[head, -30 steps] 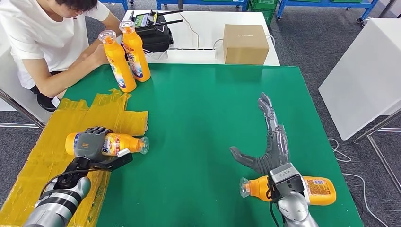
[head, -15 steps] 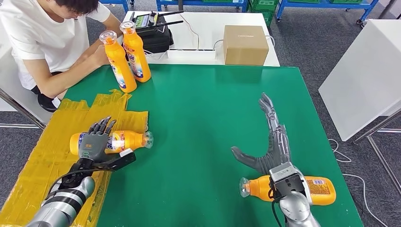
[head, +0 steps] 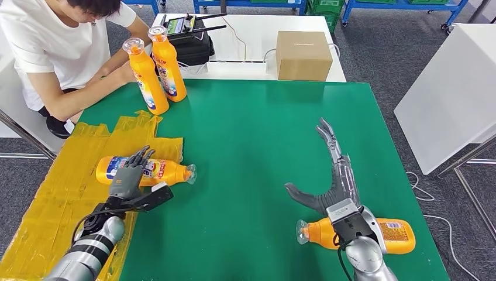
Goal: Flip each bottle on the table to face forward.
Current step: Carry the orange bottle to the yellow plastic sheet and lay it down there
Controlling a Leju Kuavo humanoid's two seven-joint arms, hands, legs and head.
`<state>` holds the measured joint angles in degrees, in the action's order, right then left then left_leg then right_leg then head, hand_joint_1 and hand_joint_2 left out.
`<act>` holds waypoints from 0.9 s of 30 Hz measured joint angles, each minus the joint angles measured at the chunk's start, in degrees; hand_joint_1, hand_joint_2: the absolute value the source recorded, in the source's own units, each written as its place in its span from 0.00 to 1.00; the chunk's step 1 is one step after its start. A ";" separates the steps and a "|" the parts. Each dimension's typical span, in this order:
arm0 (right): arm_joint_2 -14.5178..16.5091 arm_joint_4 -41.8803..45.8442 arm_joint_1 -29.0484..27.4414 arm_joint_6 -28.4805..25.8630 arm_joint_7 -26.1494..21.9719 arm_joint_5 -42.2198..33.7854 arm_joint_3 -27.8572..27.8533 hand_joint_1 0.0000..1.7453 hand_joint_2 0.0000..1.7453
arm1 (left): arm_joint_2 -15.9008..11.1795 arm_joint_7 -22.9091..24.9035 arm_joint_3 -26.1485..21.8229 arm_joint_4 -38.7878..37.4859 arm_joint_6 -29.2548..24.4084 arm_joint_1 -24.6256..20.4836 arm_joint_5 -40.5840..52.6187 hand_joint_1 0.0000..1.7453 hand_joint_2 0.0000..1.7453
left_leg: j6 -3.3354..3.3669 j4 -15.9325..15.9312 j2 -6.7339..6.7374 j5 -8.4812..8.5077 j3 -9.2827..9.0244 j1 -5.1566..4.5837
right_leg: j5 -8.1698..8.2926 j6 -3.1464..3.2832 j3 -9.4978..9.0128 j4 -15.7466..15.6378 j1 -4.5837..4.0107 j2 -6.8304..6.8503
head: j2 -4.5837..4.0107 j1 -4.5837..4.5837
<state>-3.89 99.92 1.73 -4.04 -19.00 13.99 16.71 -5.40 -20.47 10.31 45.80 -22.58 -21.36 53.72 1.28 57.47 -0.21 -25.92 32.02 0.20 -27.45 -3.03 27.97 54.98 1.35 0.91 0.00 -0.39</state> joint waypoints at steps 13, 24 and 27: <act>-0.32 -0.27 -0.18 -0.55 0.50 2.82 -0.23 0.00 1.00 | 1.60 -6.30 -0.40 10.25 6.80 4.37 -12.01 0.00 1.00 | 0.00 0.00 0.02 0.00 0.04 0.01 | 0.00 0.00 0.06 0.00 -0.01 -0.01 | 0.00 -0.01; -9.42 -0.23 -2.31 2.69 2.79 20.23 -0.03 0.00 1.00 | 2.28 -14.98 -1.80 33.17 28.63 13.81 -36.89 0.00 1.00 | 0.02 0.02 -0.02 -0.03 0.16 -0.06 | 0.00 -0.01 0.15 -0.05 0.03 0.02 | 0.00 0.00; -13.22 -0.25 -2.87 4.51 3.36 22.65 0.07 0.00 1.00 | 2.54 -15.20 -2.22 36.10 29.92 15.19 -37.58 0.00 1.00 | 0.02 0.02 -0.01 -0.02 0.16 -0.06 | 0.00 -0.01 0.17 -0.05 0.02 0.01 | 0.00 -0.02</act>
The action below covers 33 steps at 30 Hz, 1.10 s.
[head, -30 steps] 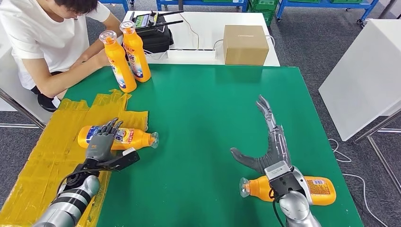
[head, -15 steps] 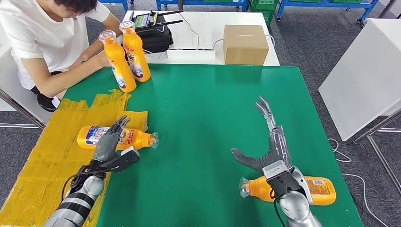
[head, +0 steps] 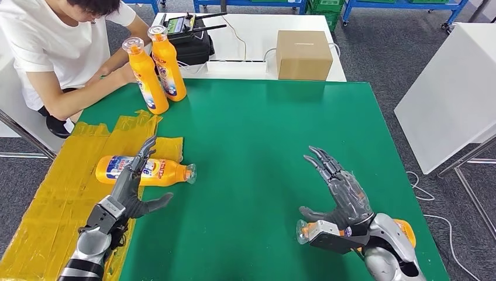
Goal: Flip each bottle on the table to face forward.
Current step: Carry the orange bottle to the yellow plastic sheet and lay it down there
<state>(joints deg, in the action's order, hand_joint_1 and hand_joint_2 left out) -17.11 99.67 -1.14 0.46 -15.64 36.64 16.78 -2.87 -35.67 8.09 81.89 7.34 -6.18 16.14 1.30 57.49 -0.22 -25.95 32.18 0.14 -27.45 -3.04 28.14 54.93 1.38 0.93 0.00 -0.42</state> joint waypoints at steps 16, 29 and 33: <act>-18.13 3.58 -10.17 3.26 2.45 0.25 -6.19 0.00 1.00 | 3.03 -0.23 0.15 1.73 0.56 2.20 -1.87 0.00 1.00 | 0.00 0.01 -0.02 -0.02 0.03 -0.02 | 0.00 0.00 0.05 -0.02 -0.02 0.04 | 0.00 -0.01; -21.27 0.52 -14.33 6.81 4.40 -1.38 -11.87 0.00 1.00 | 4.49 0.30 3.18 0.90 1.03 0.74 -2.54 0.00 1.00 | 0.01 0.03 0.00 -0.02 0.01 -0.05 | 0.00 -0.01 0.05 -0.02 0.07 0.01 | 0.00 0.00; -22.19 -0.46 -15.11 7.07 4.55 -1.52 -12.15 0.00 1.00 | 4.63 0.31 3.94 0.37 1.03 0.29 -2.71 0.00 1.00 | 0.01 0.02 0.01 -0.02 0.01 -0.04 | 0.00 -0.01 0.06 -0.03 0.05 0.00 | 0.00 -0.01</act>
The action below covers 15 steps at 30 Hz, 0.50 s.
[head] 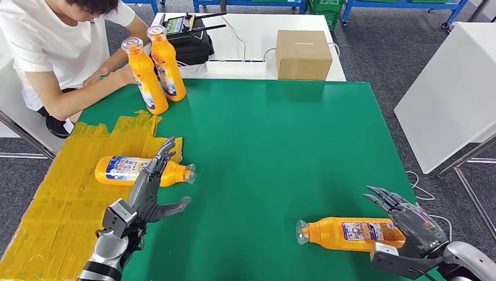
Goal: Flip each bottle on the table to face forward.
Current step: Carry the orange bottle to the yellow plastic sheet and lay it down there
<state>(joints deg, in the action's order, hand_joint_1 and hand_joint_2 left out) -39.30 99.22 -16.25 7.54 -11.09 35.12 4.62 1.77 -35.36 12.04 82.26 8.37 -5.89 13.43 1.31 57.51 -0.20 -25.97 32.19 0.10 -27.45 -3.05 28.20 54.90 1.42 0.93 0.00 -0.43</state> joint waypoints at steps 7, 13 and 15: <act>1.33 -3.98 0.45 -2.27 3.56 5.63 0.69 0.00 1.00 | 0.14 0.44 0.58 -0.12 -0.02 -0.19 -1.00 0.00 1.00 | 0.00 -0.01 0.00 0.00 0.00 0.02 | 0.00 0.00 -0.02 0.00 -0.04 0.00 | 0.00 0.00; 3.62 -7.23 1.65 -3.10 3.92 7.46 3.20 0.00 1.00 | 0.16 1.04 0.75 -0.10 -0.01 -0.37 -1.29 0.00 1.00 | 0.00 -0.01 -0.01 0.00 0.00 0.03 | 0.00 0.00 -0.02 0.00 -0.04 0.01 | 0.00 -0.01; 4.22 -7.89 1.92 -3.15 3.92 7.56 3.81 0.00 1.00 | 0.16 1.06 0.75 -0.10 0.00 -0.42 -1.37 0.00 1.00 | 0.00 -0.01 -0.01 0.00 0.00 0.03 | 0.00 0.00 -0.02 0.00 -0.04 0.01 | 0.00 -0.01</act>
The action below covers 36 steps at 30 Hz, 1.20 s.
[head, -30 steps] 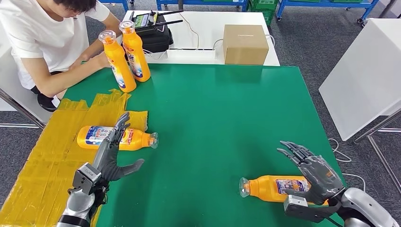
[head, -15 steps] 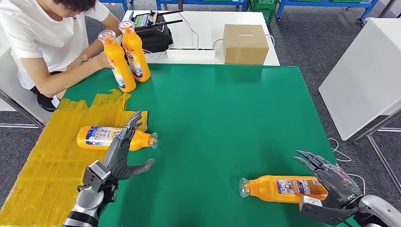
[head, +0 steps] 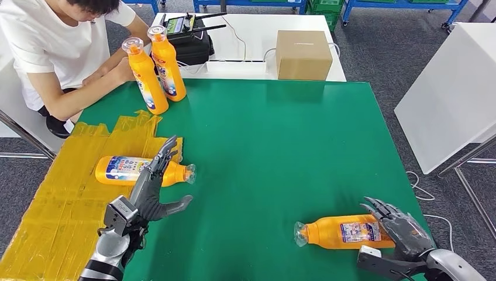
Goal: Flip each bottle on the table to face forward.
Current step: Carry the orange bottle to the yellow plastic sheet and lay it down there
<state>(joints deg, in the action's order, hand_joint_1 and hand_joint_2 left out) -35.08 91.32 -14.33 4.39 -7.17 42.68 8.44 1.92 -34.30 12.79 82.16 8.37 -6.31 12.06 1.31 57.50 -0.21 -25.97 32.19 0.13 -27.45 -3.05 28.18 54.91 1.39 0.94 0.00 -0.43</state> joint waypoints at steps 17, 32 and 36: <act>6.50 -9.27 6.49 -4.88 1.95 3.87 5.32 0.33 1.00 | 0.37 0.33 0.61 -0.04 0.11 -1.14 -0.28 0.00 1.00 | 0.00 0.00 0.12 0.00 -0.10 0.04 | 0.00 0.00 -0.05 0.00 -0.03 -0.13 | 0.00 0.00; 10.44 -13.39 10.84 -6.46 4.76 9.92 6.69 1.00 1.00 | 0.76 1.00 0.61 -0.04 0.54 -1.13 -0.43 0.00 1.00 | 0.00 0.00 0.22 0.00 -0.32 0.04 | 0.04 -0.03 -0.21 0.00 -0.02 -0.24 | 0.00 0.02; 11.07 -13.88 11.81 -7.44 7.19 14.64 6.94 1.00 1.00 | 0.84 1.46 0.60 -0.03 0.78 -1.12 -0.45 0.00 1.00 | 0.00 -0.01 0.22 0.00 -0.32 0.04 | 0.04 -0.03 -0.24 0.00 -0.03 -0.24 | 0.00 0.00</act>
<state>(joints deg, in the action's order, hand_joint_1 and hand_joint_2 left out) -24.01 77.44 -2.52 -3.06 0.02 57.31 15.38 2.76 -32.84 13.39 82.13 9.14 -7.43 11.61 1.31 57.49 0.01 -25.97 31.86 0.17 -27.41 -3.07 27.93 54.91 1.36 0.69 0.00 -0.43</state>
